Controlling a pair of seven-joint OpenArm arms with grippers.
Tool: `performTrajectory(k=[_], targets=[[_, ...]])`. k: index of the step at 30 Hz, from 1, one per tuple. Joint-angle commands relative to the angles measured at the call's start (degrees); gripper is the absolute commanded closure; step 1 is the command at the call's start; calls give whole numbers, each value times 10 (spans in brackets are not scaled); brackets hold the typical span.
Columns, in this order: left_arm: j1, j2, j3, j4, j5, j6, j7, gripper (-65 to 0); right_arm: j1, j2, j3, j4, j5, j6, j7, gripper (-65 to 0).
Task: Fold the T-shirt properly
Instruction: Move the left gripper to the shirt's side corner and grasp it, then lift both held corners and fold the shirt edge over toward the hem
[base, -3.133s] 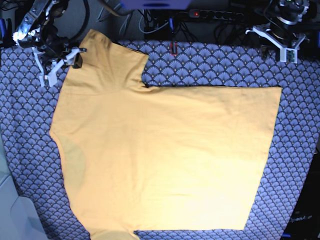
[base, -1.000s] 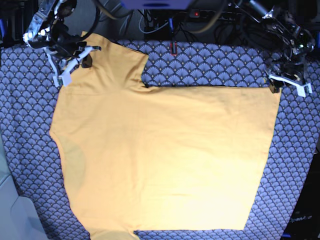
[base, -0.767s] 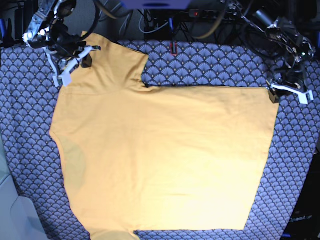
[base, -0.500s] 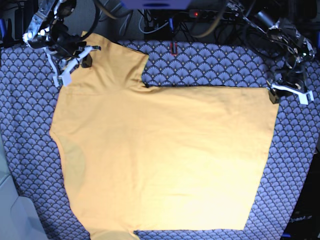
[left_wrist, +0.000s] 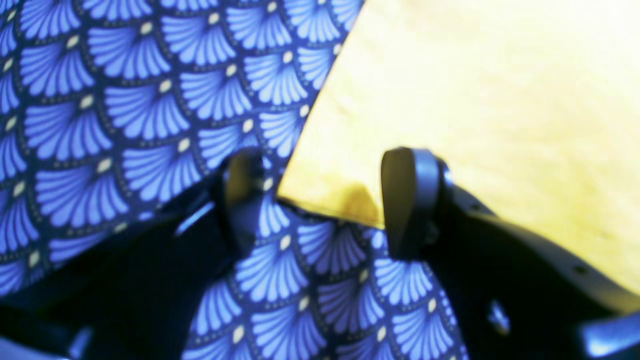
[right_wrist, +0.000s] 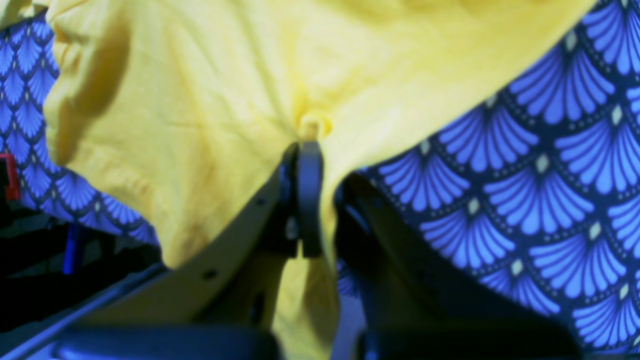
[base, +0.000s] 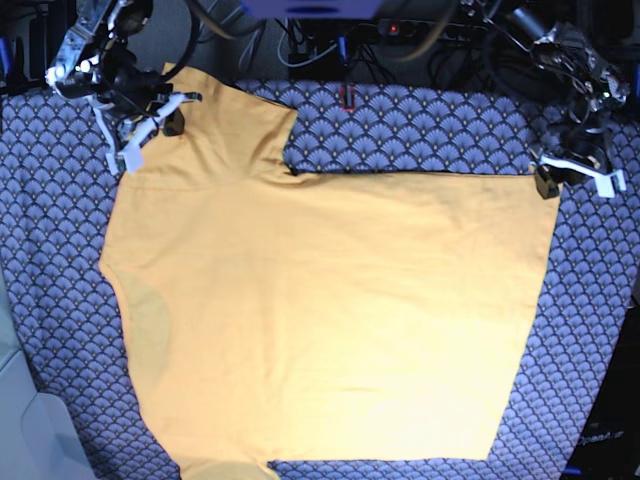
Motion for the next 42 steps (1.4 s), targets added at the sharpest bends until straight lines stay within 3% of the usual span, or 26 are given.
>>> performTrajectory(k=[1, 4, 15, 20, 28, 42], targets=[[4, 6, 12, -6, 27, 1, 50, -370, -1, 2, 1, 4, -18, 3, -13, 0], [4, 10, 22, -6, 27, 1, 50, -358, -1, 3, 1, 4, -18, 3, -13, 0], [7, 16, 22, -1, 27, 1, 50, -59, -3, 4, 1, 4, -18, 3, -13, 0], [8, 13, 19, 0, 27, 1, 51, 0, -4, 9, 1, 8, -17, 3, -13, 0], [18, -12, 18, 35, 27, 1, 123, 0, -10, 31, 5, 9, -14, 3, -7, 0], [90, -2, 19, 83, 27, 0, 123, 0, -88, 32, 4, 99, -14, 3, 61, 0]])
